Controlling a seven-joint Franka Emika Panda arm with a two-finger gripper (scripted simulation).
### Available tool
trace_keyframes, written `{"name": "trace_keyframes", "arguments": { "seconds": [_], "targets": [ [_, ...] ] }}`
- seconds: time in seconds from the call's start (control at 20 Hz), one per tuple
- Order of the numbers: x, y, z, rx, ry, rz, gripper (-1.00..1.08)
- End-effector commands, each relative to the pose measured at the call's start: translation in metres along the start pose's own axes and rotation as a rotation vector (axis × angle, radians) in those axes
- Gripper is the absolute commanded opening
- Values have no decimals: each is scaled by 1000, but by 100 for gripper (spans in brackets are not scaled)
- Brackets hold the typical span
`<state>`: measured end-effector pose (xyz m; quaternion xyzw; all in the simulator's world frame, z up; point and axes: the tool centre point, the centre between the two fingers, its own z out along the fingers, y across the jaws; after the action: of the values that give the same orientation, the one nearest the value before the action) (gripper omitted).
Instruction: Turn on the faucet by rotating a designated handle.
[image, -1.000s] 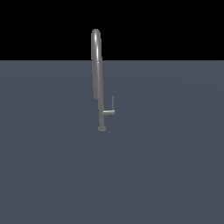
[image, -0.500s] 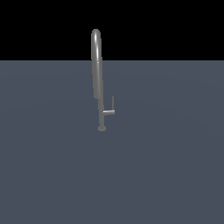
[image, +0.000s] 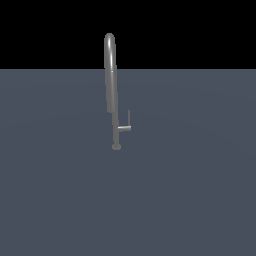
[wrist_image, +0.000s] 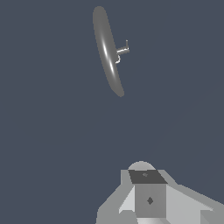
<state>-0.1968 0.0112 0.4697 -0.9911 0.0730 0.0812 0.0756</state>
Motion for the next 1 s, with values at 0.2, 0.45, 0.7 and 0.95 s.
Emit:
{"name": "trace_keyframes", "arguments": {
  "seconds": [0.2,0.45,0.7,0.95],
  "targets": [
    [38,-3,9,88,-96,92,-100],
    [68,-4,19,159,-172,164,-100],
    [97,-3,31,233,-251,239,-100],
    [127,-1,45,309,-332,316,-100]
  ]
}}
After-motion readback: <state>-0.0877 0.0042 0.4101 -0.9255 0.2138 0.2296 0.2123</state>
